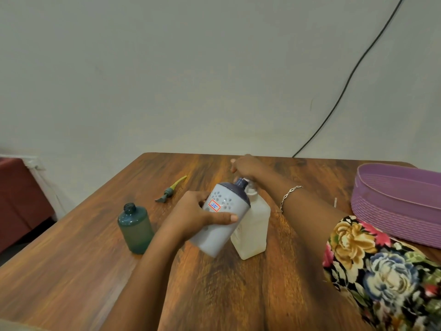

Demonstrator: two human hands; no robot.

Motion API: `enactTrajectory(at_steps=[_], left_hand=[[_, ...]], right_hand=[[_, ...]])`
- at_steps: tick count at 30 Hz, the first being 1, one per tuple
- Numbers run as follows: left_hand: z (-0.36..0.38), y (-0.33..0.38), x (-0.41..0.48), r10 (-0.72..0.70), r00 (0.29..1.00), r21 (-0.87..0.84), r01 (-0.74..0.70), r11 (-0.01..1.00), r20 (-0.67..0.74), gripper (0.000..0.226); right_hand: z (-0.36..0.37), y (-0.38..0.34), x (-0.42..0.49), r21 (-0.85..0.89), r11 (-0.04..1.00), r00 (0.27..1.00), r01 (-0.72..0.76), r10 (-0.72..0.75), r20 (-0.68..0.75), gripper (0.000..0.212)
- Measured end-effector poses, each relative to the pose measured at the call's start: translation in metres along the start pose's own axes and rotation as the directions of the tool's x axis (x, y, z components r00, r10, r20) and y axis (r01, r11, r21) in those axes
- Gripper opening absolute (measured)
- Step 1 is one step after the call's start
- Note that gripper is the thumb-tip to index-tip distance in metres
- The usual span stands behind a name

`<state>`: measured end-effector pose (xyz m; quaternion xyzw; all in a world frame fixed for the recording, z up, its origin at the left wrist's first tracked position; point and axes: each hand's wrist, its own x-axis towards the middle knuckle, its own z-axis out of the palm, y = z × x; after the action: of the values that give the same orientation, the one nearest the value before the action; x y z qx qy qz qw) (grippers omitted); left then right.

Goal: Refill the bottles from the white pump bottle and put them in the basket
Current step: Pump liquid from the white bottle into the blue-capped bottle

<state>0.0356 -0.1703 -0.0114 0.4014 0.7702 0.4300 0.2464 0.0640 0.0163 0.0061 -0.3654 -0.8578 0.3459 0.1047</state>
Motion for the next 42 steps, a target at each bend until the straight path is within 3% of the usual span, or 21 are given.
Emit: enactTrajectory(at_steps=[3, 9, 15, 22, 31, 36, 39, 42], left_hand=[[-0.001, 0.004, -0.001, 0.003, 1.000, -0.031, -0.004, 1.000, -0.030, 0.041], [-0.002, 0.001, -0.004, -0.011, 1.000, -0.009, 0.010, 1.000, -0.019, 0.040], [-0.002, -0.004, 0.000, -0.044, 0.999, 0.005, 0.044, 0.999, 0.021, 0.066], [-0.004, 0.007, 0.002, 0.015, 1.000, -0.022, -0.015, 1.000, -0.011, 0.039], [0.000, -0.008, 0.006, -0.033, 0.999, -0.012, 0.033, 0.999, -0.014, 0.045], [0.000, 0.000, 0.003, -0.005, 1.000, 0.008, 0.005, 1.000, -0.004, 0.042], [-0.004, 0.005, 0.000, 0.020, 1.000, 0.043, -0.020, 0.999, 0.003, 0.041], [-0.003, 0.004, 0.001, 0.019, 1.000, 0.054, -0.019, 0.998, -0.004, 0.039]], right_hand=[[-0.005, -0.003, -0.002, 0.108, 0.994, 0.999, 0.022, -0.018, -0.046, 0.044], [0.003, -0.002, -0.004, 0.031, 0.999, 0.999, -0.033, 0.034, -0.017, 0.040], [0.008, 0.003, 0.000, 0.094, 0.992, 0.994, -0.090, 0.084, 0.069, 0.034], [-0.008, -0.004, -0.005, 0.309, 0.948, 0.997, -0.071, 0.063, 0.037, 0.029], [0.002, 0.003, -0.005, 0.131, 0.987, 0.995, -0.089, 0.082, 0.057, 0.028], [-0.002, 0.003, -0.007, 0.223, 0.966, 0.989, -0.132, 0.112, 0.101, 0.025], [-0.005, -0.003, -0.005, 0.211, 0.973, 0.993, -0.089, 0.071, 0.093, 0.025], [-0.006, -0.004, -0.010, 0.093, 0.995, 0.997, -0.043, 0.038, 0.060, 0.028]])
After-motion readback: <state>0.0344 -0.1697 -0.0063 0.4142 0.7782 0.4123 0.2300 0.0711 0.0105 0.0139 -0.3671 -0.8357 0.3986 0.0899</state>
